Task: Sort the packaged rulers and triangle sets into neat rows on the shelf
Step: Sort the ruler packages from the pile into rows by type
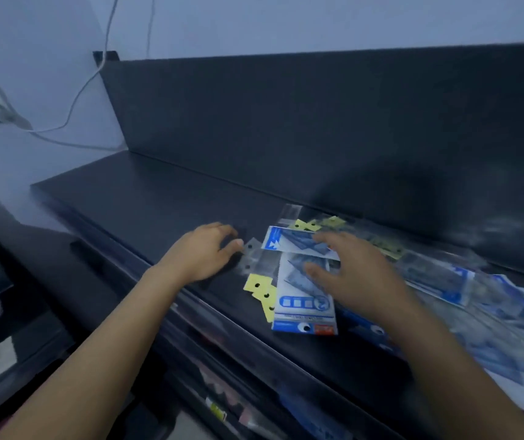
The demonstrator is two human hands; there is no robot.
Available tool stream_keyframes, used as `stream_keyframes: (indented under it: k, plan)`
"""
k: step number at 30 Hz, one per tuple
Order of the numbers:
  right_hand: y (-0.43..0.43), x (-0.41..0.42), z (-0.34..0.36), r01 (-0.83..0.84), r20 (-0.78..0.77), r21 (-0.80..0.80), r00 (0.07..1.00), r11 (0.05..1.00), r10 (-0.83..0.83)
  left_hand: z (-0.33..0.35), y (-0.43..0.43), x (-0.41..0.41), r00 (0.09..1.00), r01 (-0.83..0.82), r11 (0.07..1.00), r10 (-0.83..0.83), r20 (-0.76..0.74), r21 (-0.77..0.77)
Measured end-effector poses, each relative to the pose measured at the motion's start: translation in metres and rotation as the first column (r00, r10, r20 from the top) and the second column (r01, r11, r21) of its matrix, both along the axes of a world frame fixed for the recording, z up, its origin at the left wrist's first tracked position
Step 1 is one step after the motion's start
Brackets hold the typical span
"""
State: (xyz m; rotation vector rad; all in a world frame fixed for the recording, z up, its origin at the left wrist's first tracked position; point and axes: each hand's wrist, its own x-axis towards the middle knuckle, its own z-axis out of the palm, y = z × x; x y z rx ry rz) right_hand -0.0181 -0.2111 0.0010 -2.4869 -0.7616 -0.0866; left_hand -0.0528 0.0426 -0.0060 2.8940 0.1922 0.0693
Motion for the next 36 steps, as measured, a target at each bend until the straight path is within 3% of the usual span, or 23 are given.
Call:
stream_keyframes:
  k: [4, 7, 14, 19, 25, 27, 30, 32, 34, 36]
  plan:
    - [0.029, 0.000, 0.000, 0.114, -0.010, -0.053, 0.993, 0.992, -0.114, -0.005, 0.024, 0.042, 0.988, 0.156, 0.976, -0.156, 0.012, -0.153]
    - [0.044, -0.002, -0.003, 0.189, -0.025, -0.047, 0.981, 0.981, -0.191, -0.013, 0.025, 0.066, 0.968, 0.206, 0.939, -0.237, -0.086, -0.277]
    - [0.049, -0.008, 0.001, 0.324, -0.014, -0.003, 0.946, 0.946, -0.324, -0.019, 0.018, 0.092, 0.874, 0.377, 0.868, -0.449, -0.188, -0.324]
    - [0.052, -0.005, 0.003, 0.313, -0.029, -0.004, 0.949, 0.950, -0.313, -0.006, 0.043, 0.100, 0.929, 0.350, 0.870, -0.371, 0.007, -0.347]
    - [0.058, -0.002, 0.002, 0.284, -0.042, 0.038, 0.958, 0.958, -0.283, -0.011, 0.073, 0.106, 0.973, 0.231, 0.903, -0.209, 0.099, -0.363]
    - [0.062, -0.002, 0.002, 0.268, -0.044, 0.042, 0.963, 0.962, -0.266, -0.012, 0.080, 0.102, 0.986, 0.158, 0.830, -0.104, 0.131, -0.534]
    - [0.068, 0.000, 0.002, 0.240, -0.039, 0.047, 0.970, 0.970, -0.239, -0.009, 0.084, 0.098, 0.994, 0.090, 0.505, 0.002, 0.106, -0.859]
    - [0.070, 0.000, 0.002, 0.232, -0.032, 0.059, 0.973, 0.971, -0.230, -0.008, 0.086, 0.093, 0.997, 0.074, 0.374, -0.036, 0.065, -0.924]
    - [0.070, -0.001, 0.001, 0.229, -0.033, 0.071, 0.973, 0.971, -0.227, -0.010, 0.087, 0.092, 0.996, 0.075, 0.393, -0.080, 0.047, -0.917]
    - [0.068, -0.001, 0.001, 0.227, -0.049, 0.071, 0.973, 0.971, -0.224, -0.010, 0.089, 0.093, 0.995, 0.099, 0.489, -0.038, 0.092, -0.867]
